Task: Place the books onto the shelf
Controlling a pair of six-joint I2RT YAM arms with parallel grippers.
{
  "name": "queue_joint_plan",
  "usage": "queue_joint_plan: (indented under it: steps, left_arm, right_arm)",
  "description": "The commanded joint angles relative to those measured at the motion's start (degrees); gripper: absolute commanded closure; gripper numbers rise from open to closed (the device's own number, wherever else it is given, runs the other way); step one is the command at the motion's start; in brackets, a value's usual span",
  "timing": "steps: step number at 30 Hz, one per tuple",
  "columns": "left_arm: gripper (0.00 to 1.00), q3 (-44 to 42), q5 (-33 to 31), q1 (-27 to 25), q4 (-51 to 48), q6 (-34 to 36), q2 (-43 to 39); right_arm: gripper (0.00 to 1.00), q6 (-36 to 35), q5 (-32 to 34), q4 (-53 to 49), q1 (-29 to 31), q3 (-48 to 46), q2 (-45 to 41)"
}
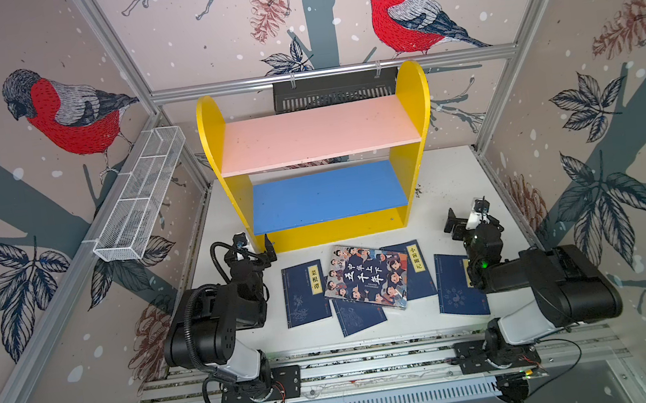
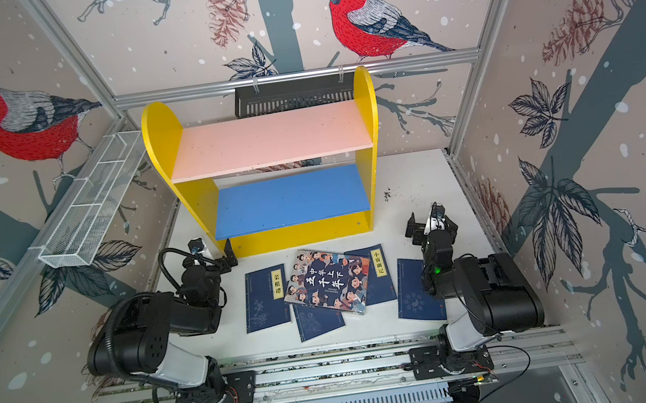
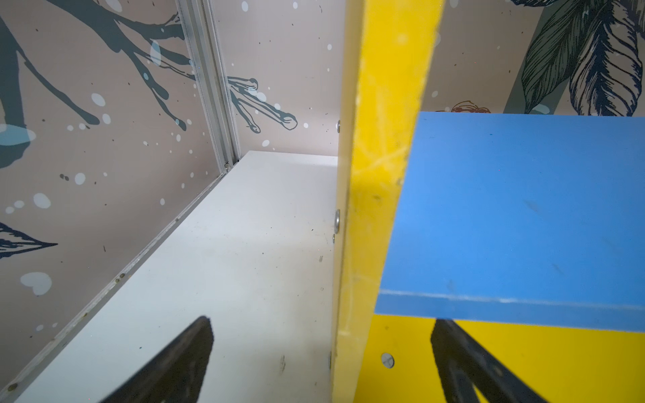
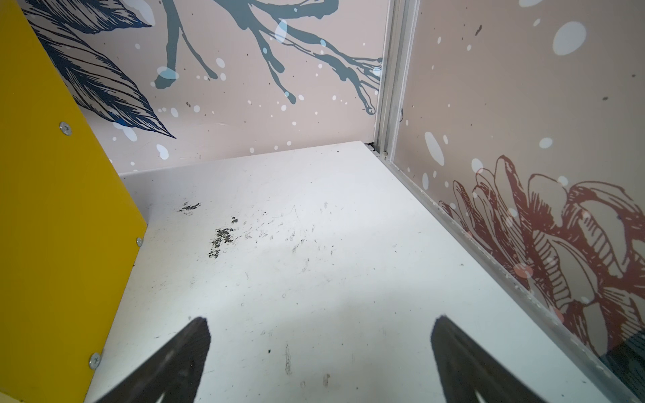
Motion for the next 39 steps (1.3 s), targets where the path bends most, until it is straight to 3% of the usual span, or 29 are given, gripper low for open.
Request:
queue_joint_plan:
  steps: [1,27,30,35,39]
  left_arm:
    - [0.02,0.4,0.1,0.1,0.9,0.2,-0.1]
    - [0.03,1.0,2.2,0.0,-0.4,1.0,-0.4]
    - [0.03,2.2,2.8,0.0,-4.6,1.2,-3.0]
    - [0.03,4.1,5.8,0.0,-14.9,2.1,-9.6]
    - [0.03,7.9,8.4,0.0,-32.1,1.6,-18.0]
  right_arm:
    - [0.0,-0.5,0.6,0.2,0.1,0.1,-0.1]
    - [0.0,-0.5,0.5,0.4,0.0,0.0,-0.5]
    - [0.0,0.3,2.2,-4.0,0.0,1.8,-1.8]
    - [0.0,3.0,8.9,-21.4,0.2,8.7,-9.5]
    - [0.0,12.3,15.8,-39.8,3.2,14.6,-18.7]
